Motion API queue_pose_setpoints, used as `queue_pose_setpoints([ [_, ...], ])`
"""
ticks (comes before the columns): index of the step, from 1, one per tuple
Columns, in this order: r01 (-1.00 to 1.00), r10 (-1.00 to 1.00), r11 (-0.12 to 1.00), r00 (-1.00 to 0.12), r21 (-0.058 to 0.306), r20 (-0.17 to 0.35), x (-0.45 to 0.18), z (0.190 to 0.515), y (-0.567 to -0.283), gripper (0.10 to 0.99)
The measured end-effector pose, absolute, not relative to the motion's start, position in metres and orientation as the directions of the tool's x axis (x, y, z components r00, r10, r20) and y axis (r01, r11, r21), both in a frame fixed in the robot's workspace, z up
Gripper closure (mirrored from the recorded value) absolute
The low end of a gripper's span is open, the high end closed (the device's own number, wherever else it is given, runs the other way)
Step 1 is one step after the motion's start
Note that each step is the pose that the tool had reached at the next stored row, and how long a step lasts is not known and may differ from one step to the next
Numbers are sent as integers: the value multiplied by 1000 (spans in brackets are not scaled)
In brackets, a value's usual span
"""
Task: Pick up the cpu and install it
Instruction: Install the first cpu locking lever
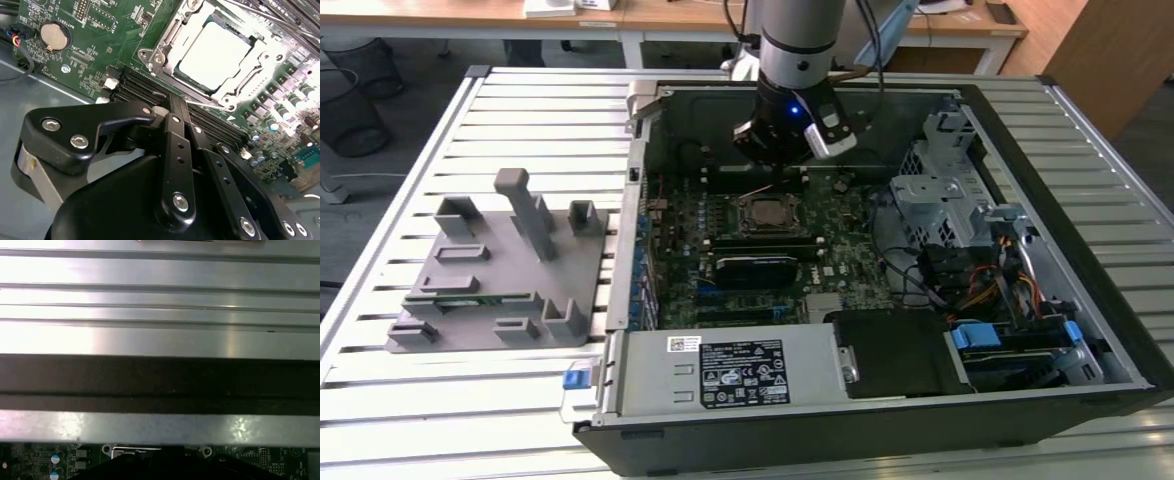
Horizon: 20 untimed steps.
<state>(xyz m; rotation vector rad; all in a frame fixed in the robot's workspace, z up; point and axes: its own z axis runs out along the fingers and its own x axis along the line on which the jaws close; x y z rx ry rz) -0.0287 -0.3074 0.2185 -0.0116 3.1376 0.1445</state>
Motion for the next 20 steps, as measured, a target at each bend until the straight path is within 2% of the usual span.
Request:
queue_pose_setpoints([
  [20, -7, -7, 996, -1000, 92, 6, -23, 199, -307, 980],
])
